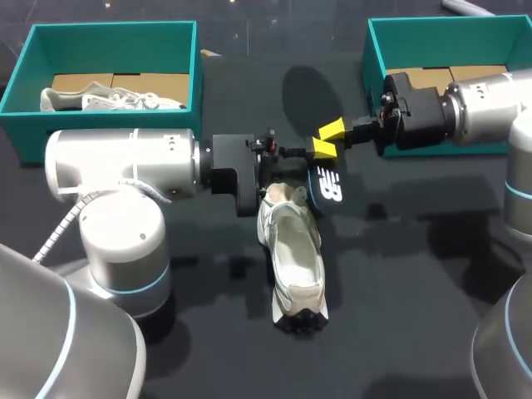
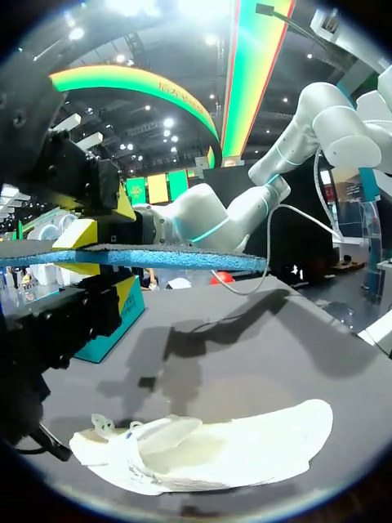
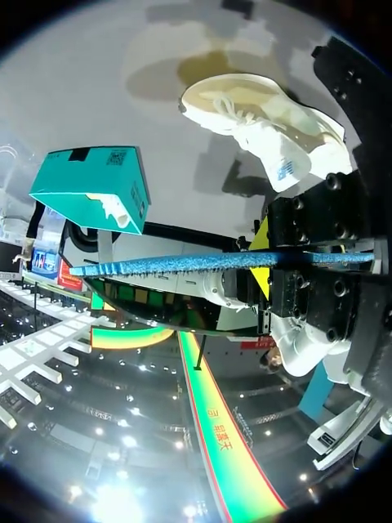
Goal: Take the shoe out of the shoebox, open the shoe tongue, remove and reinsert the insole, then place the shoe into the shoebox
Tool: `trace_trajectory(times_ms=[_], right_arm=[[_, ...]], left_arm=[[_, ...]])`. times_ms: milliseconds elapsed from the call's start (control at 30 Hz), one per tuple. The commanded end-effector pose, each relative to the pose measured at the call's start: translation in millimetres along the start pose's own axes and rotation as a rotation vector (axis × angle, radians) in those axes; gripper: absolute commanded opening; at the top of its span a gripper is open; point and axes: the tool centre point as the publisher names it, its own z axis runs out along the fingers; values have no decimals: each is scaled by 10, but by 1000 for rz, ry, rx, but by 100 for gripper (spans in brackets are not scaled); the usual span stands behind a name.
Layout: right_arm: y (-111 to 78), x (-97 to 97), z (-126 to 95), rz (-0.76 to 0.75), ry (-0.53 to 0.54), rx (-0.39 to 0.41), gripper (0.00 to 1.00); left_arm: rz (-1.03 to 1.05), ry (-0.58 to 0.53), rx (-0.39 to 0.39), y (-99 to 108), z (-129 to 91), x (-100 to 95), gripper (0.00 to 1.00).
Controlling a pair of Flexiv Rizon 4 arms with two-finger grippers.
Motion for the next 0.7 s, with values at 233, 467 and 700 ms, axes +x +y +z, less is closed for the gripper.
trace_trajectory(times_ms=[233,467,700], right_arm=[[-192,-120,-63,20,4,-33,0],[-254,-246,39,38,20,-17,0],[-264,-270,56,44,22,-15,0]], left_arm=[[-75,325,58,199,-1038,-166,100],[-20,422,72,260,-1112,-210,100],[-20,422,72,260,-1112,-210,100]])
